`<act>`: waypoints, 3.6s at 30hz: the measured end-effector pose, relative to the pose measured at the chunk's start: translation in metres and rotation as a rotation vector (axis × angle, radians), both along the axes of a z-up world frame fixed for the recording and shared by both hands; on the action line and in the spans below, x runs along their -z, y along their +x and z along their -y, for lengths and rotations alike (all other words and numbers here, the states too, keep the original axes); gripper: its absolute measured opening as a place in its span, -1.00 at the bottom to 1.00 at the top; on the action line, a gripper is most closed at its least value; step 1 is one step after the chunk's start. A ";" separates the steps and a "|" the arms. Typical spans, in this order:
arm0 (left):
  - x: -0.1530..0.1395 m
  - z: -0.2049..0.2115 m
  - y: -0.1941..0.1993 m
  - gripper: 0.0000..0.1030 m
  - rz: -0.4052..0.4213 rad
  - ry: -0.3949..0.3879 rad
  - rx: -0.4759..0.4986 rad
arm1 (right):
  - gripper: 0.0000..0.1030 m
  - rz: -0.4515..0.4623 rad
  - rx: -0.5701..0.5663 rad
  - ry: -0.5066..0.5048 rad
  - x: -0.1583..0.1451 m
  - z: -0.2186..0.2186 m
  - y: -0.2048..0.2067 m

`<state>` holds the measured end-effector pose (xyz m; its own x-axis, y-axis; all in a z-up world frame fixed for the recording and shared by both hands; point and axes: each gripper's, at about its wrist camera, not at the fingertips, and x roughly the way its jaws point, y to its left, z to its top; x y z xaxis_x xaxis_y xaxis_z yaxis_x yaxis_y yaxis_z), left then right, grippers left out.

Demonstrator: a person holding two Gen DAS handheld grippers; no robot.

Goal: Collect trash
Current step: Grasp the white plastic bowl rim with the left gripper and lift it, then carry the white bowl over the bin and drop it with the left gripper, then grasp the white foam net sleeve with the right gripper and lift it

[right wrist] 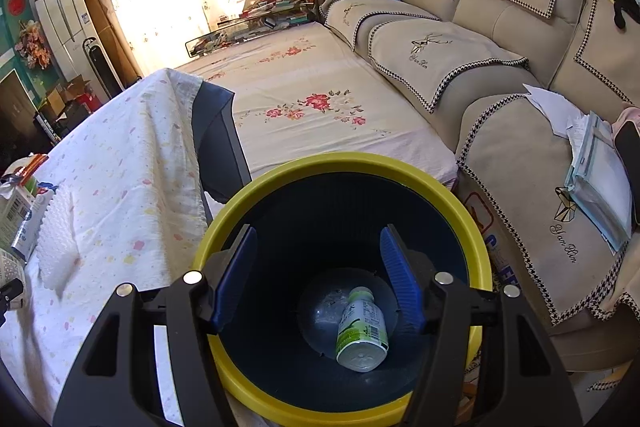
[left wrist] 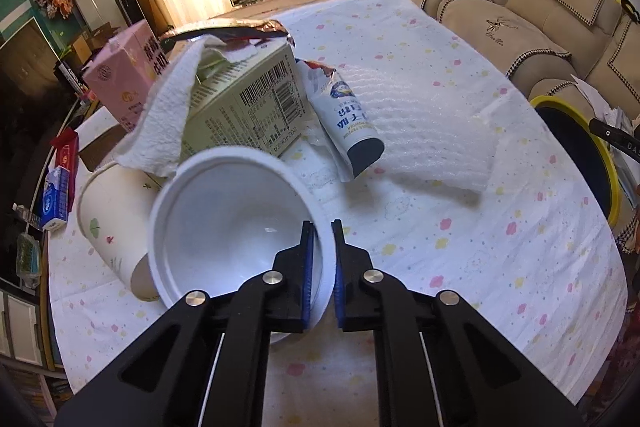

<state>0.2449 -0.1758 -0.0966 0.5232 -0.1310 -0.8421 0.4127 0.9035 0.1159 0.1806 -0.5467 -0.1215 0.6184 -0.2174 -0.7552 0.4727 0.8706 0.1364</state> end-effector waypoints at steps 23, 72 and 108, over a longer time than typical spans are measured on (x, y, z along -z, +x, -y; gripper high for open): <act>-0.075 0.201 -0.101 -0.88 0.012 -0.212 0.467 | 0.26 0.120 0.083 -0.055 -0.048 0.037 -0.112; -0.034 -0.148 -0.058 0.69 0.359 -0.205 -0.230 | 0.36 0.024 -0.543 -0.016 -0.042 -0.188 0.047; 0.000 -0.152 -0.043 0.71 0.253 -0.290 -0.242 | -0.72 0.111 -0.666 -0.157 -0.086 -0.229 0.011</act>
<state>0.2018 -0.0237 -0.0963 0.7526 -0.1912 -0.6302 0.1771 0.9804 -0.0859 0.1918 -0.3176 -0.0355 0.7300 0.1336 -0.6703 -0.1790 0.9838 0.0012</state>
